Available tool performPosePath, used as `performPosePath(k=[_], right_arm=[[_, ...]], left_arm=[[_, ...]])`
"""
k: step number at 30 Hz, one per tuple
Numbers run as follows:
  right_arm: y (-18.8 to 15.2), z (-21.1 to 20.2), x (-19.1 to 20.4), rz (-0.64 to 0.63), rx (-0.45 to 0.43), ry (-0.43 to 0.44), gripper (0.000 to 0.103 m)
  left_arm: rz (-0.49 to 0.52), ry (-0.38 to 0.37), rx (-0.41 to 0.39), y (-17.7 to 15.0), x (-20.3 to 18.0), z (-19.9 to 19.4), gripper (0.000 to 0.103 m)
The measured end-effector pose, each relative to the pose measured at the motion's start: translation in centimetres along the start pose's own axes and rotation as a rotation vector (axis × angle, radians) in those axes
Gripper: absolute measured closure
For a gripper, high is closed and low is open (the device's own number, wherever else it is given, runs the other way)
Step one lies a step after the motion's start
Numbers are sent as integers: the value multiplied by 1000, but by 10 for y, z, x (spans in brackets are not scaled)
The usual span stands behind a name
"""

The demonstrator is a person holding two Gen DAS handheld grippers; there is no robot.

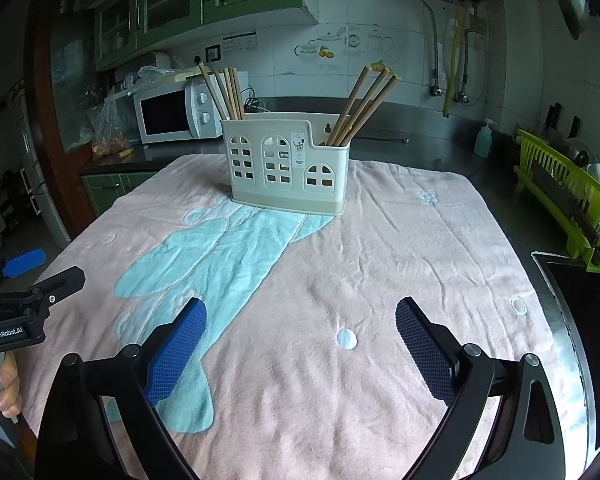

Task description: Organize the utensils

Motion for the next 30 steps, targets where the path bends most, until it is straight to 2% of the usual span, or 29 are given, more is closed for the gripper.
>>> performPosePath(k=[30], right_arm=[[-4,3,0,13,16,10,11]], left_arm=[[12,-3,7,-2,-7,3,5]])
Point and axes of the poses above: each gripper's, at about its wrist camera, not at the fingertips, and z roughly the way its jaws point, x to its left, y to its top, the point moved 7 cm from there along z, roughly the way its jaws point, and after that the axes turned 1 degree about -z, right-handed, at the moved point
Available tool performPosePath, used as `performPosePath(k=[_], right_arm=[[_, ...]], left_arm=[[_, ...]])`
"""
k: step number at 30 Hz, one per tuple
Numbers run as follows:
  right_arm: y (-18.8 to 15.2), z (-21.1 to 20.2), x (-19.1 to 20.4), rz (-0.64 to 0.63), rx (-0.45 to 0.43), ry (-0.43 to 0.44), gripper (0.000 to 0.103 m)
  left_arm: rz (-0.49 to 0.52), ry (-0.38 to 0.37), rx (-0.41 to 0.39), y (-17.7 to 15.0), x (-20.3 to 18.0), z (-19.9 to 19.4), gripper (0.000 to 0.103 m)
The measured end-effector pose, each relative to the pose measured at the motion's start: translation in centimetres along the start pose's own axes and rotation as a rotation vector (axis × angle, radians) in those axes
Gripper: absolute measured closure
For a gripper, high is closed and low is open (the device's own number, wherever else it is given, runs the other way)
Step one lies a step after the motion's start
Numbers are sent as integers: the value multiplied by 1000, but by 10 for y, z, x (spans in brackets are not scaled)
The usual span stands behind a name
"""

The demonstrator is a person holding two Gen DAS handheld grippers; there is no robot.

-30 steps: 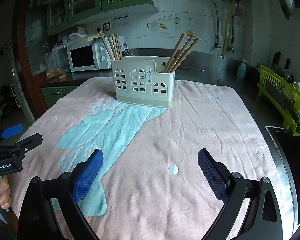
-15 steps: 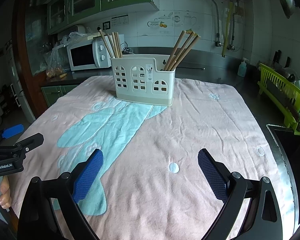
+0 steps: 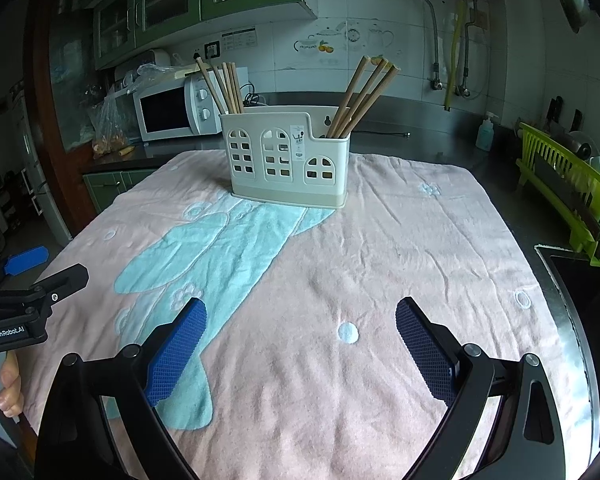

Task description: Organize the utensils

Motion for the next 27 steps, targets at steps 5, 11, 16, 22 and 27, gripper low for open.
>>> performPosePath(k=[5,11,16,22,27], right_arm=[[-1,0,-1,0,1,4,11],[-1,0,-1,3,1,2,11],[-1,-1,-2,5,-1,-1,11],[0,-1,-3,5,-2,0,11],[0,-2,-4,6,-6,0,11]], left_arm=[[1,0,0,1,-1,-1,5],[2,0,-1,1,-1,-1,5],[2,1,-2,1,-1,-1,5],[-5,-4,-14,4,1,-5,5],[0,-11,-36,4,0,-9,5]])
Point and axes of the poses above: each gripper's, at about its wrist camera, not at the fingertips, and z roughly the way its jaws point, x to its left, y to its top, the point moved 7 cm from there along z, roughly the way its jaws point, and after that the axes turned 1 degree about -z, right-handed, at the moved point
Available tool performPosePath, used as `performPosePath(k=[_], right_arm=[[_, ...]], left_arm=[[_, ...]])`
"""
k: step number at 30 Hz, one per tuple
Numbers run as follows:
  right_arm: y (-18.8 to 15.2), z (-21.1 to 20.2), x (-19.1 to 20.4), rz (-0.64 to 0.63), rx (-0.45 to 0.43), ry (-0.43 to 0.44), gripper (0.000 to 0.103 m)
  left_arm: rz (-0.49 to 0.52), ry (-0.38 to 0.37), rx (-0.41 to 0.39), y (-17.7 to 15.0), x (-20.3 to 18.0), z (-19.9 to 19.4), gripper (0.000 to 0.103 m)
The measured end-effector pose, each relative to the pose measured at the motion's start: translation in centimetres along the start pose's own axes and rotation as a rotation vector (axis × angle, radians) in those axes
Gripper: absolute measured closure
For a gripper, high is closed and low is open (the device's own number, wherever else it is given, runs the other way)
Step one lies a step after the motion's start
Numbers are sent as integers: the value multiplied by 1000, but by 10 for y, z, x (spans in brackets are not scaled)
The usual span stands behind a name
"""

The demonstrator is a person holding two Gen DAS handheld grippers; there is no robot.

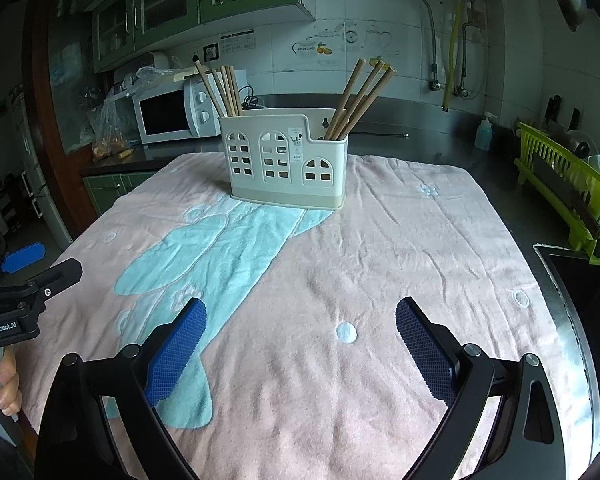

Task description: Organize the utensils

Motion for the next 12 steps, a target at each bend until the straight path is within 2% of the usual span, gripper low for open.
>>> performPosePath(k=[12], right_arm=[[0,0,-1,3,4,-1,11]], left_arm=[[-5,-8,20,-2,0,3,5]])
Point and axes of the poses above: each gripper's, at about its wrist camera, not at the fingertips, and z roughly the way its jaws point, x to its left, y to its top, the point moved 7 cm from there along z, roughly the way its jaws point, and after that the axes turned 1 degree about -z, right-handed, at the moved point
